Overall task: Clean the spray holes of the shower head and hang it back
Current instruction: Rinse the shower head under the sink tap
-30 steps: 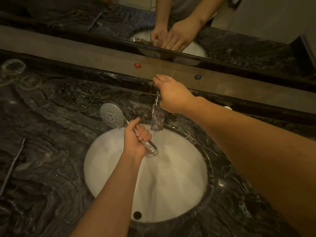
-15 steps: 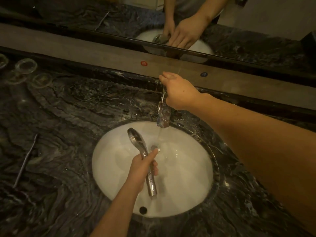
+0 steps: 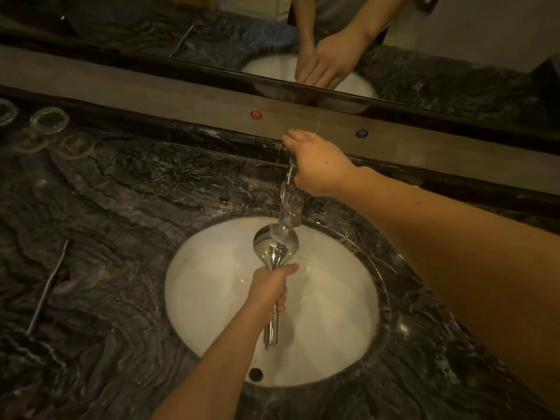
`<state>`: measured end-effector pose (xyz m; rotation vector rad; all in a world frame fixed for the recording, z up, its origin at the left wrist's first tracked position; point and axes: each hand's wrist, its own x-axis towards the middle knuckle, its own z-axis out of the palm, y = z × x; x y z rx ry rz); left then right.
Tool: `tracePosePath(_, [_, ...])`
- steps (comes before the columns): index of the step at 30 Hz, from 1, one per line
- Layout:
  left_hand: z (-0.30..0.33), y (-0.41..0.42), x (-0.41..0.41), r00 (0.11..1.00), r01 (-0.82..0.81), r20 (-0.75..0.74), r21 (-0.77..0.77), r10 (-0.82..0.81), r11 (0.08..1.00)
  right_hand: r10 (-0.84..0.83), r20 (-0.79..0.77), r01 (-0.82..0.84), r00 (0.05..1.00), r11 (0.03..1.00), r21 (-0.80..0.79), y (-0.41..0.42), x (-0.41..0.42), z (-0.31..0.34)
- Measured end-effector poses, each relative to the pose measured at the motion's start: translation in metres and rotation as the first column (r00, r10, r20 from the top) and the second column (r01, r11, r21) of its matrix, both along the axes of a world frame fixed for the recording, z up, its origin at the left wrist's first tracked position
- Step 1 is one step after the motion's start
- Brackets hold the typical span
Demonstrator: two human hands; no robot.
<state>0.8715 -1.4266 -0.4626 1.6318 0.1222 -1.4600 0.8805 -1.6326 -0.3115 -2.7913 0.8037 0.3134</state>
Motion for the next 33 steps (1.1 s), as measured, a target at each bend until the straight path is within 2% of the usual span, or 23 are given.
tracePosePath(9, [0.001, -0.020, 0.008, 0.991, 0.095, 0.101, -0.043, -0.090, 0.995, -0.008, 0.005, 0.008, 1.000, 1.000, 0.006, -0.001, 0.000, -0.001])
tracePosePath(16, [0.007, -0.030, 0.012, 0.985, 0.145, 0.105, -0.084, -0.136, 0.986, -0.006, 0.004, 0.006, 1.000, 1.000, -0.001, 0.000, 0.000, 0.001])
tracePosePath(23, [0.006, -0.027, 0.007, 0.991, 0.107, 0.088, -0.083, -0.099, 0.991, -0.001, 0.020, 0.001, 1.000, 1.000, 0.010, 0.001, -0.001, 0.002])
tracePosePath(25, [0.004, -0.028, 0.006, 0.998, 0.047, 0.055, -0.090, -0.042, 0.995, 0.000, 0.018, -0.001, 1.000, 1.000, 0.014, 0.000, -0.001, 0.003])
tracePosePath(29, [0.006, -0.044, 0.004, 0.974, -0.224, -0.073, -0.151, 0.215, 0.963, -0.002, 0.015, 0.002, 1.000, 1.000, 0.007, 0.000, 0.000, 0.001])
tracePosePath(33, [0.010, -0.071, 0.006, 0.841, -0.510, -0.269, -0.104, 0.470, 0.854, -0.004, 0.018, 0.004, 1.000, 1.000, 0.006, 0.000, 0.000, -0.001])
